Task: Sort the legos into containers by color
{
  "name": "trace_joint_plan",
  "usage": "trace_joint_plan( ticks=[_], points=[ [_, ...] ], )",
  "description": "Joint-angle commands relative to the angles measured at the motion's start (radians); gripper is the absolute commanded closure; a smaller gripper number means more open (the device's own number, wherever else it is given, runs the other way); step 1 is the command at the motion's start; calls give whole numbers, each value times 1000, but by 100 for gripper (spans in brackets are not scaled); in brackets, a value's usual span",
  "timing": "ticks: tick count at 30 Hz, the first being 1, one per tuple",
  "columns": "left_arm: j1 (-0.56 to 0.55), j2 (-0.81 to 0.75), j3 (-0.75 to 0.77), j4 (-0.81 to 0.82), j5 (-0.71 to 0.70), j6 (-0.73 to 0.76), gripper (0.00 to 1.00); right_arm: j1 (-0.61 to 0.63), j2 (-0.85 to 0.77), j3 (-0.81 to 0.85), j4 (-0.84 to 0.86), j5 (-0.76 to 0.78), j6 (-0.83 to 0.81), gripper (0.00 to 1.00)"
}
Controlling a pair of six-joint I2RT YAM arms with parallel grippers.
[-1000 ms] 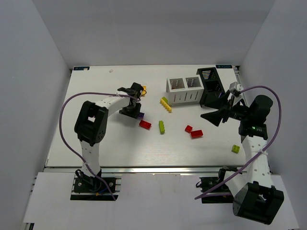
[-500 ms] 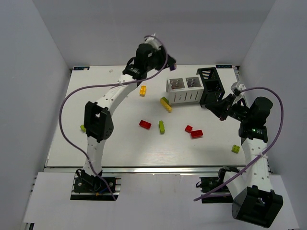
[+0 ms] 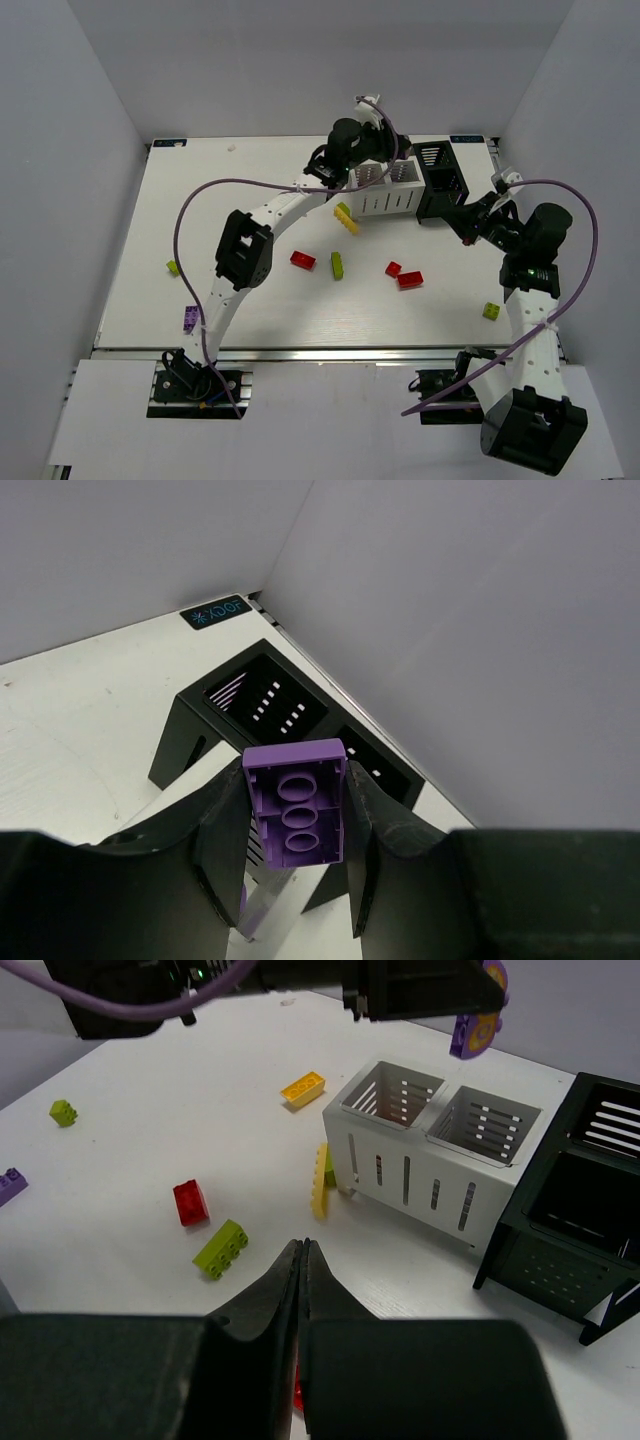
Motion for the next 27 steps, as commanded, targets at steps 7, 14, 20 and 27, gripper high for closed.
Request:
trace_joint_plan(
  ticks=[7,14,20,27],
  points=[
    [-44,50,42,121,-112,65,91,-36,-16,4,23,10,13,100],
    [-44,59,35,100,-160,73,57,-56,-11,-1,34,-22,23,100],
    [-44,59,54,74,-169,76,43,-62,-7,-9,43,-51,27,91],
    [-44,26,55,69,-136,64,37,-65,9,-13,50,-152,-4,66]
  ],
)
